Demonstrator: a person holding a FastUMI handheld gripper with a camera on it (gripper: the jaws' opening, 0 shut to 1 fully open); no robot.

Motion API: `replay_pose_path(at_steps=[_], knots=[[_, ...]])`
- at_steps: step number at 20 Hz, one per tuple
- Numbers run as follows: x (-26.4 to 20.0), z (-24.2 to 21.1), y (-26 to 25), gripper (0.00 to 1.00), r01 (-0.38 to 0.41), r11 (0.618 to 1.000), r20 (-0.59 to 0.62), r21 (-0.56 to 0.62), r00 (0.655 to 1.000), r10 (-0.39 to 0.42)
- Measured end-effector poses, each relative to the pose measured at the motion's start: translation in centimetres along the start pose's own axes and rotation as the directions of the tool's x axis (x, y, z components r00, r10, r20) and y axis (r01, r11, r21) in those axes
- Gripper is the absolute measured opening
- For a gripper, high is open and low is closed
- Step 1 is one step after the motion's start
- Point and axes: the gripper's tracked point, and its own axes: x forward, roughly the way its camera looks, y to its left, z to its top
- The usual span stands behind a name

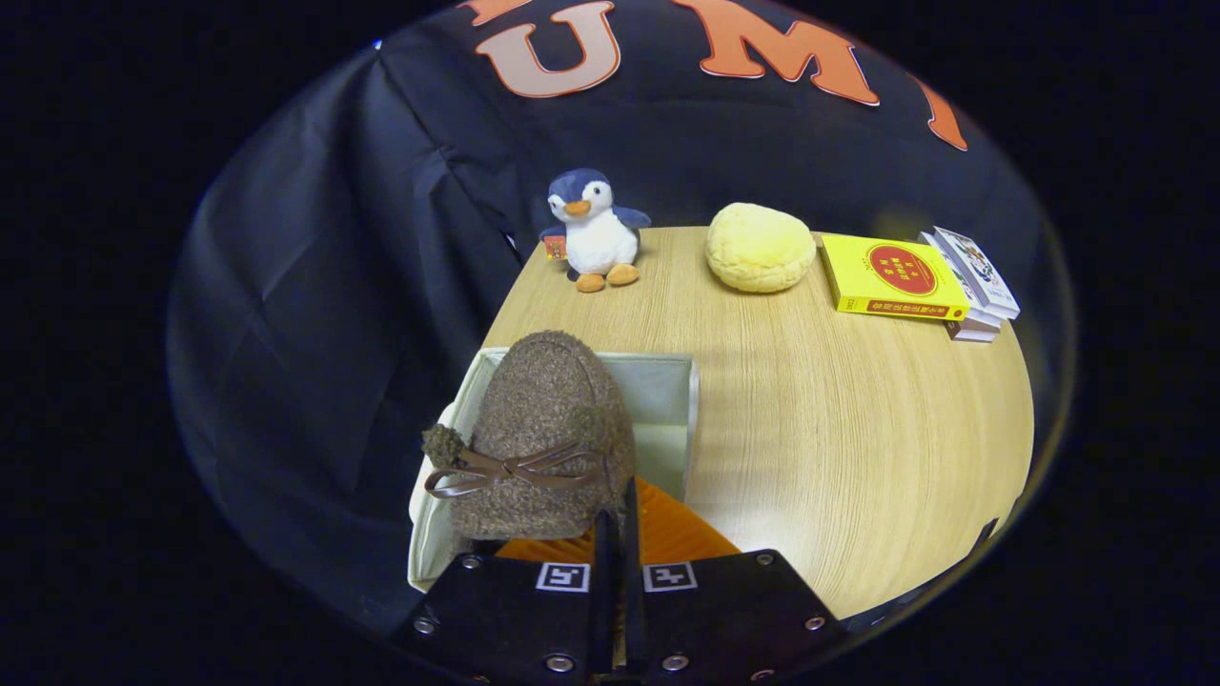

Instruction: Open the storage box then place both shoes into the box .Put the left shoe in first, then the right shoe, with the right side of both shoes facing outward in a uniform manner.

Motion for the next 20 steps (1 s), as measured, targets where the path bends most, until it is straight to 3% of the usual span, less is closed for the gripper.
replay_pose_path(at_steps=[4,6,13,20], knots=[[1.6,-2.5,-0.4,0.11,0.066,0.998,-0.065,-0.012,0.996,-0.067],[1.5,-3.0,0.1,0.19,0.038,0.999,-0.085,0.005,0.996,-0.037],[-3.3,1.7,-1.0,0.33,-0.099,0.993,0.043,0.066,0.994,0.097],[-8.7,6.1,-6.9,0.7,-0.124,0.992,0.214,-0.021,0.969,0.125]])
